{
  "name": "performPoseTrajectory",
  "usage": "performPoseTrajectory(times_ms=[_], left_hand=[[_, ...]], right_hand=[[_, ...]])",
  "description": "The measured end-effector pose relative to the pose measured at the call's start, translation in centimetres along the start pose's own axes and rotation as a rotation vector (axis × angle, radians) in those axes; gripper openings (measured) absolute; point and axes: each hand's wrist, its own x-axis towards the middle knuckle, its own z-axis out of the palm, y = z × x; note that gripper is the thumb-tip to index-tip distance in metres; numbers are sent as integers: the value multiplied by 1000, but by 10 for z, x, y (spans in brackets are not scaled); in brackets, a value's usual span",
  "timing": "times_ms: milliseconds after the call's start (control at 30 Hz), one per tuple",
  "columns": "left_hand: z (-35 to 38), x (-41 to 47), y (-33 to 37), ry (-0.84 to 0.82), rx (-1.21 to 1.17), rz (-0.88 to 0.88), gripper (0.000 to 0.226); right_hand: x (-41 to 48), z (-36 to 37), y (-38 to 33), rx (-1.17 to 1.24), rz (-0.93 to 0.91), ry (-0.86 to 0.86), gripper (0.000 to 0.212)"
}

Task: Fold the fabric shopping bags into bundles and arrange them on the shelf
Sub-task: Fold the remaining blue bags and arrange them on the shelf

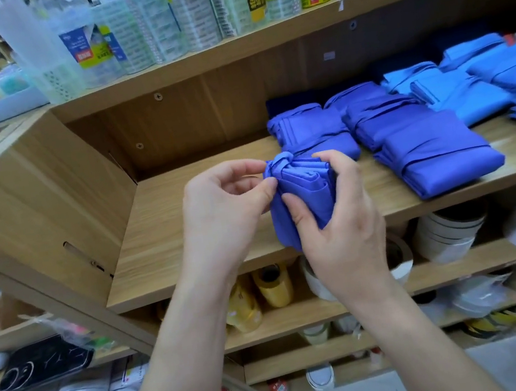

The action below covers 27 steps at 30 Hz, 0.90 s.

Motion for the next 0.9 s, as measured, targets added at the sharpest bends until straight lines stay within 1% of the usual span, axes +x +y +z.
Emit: performPoseTrajectory(times_ms=[67,100,167,267,300,367,433,467,500,600,700,800,867,900], left_hand=[[1,1,2,-36,-100,-61,15],[2,1,4,-28,-115,-54,15],[5,1,7,12,-61,27,17],[7,-4,17,-2,118,223,17],[6,-5,18,-26,123,259,16],[3,-9,13,-58,98,262,18],[0,-13,0,-2,235,297,29],[-1,-16,-7,32,306,273,34],[-1,-20,-13,22,260,200,36],[7,-31,-20,-127,-135,-87,34],[13,-34,-23,-177,-284,-143,27],[17,-34,-27,-225,-413,-198,22],[19,-35,-30,-288,-461,-241,17],[19,-34,-31,-319,-456,-257,20]], right_hand=[[-1,0,-1,-24,-38,-15,41],[-2,0,-2,-45,-57,-25,39],[-2,0,-4,-96,-98,-45,34],[0,-1,-5,-104,-103,-53,28],[1,-3,-3,-67,-78,-49,27],[3,-5,1,85,16,-19,23],[7,-9,5,249,139,36,19],[8,-11,6,294,176,62,21],[10,-12,6,324,199,81,20],[9,-11,4,418,303,137,15],[11,-7,2,463,368,159,3],[16,-9,2,482,394,132,16],[19,-11,8,478,415,63,23],[19,-13,12,471,420,6,25]])
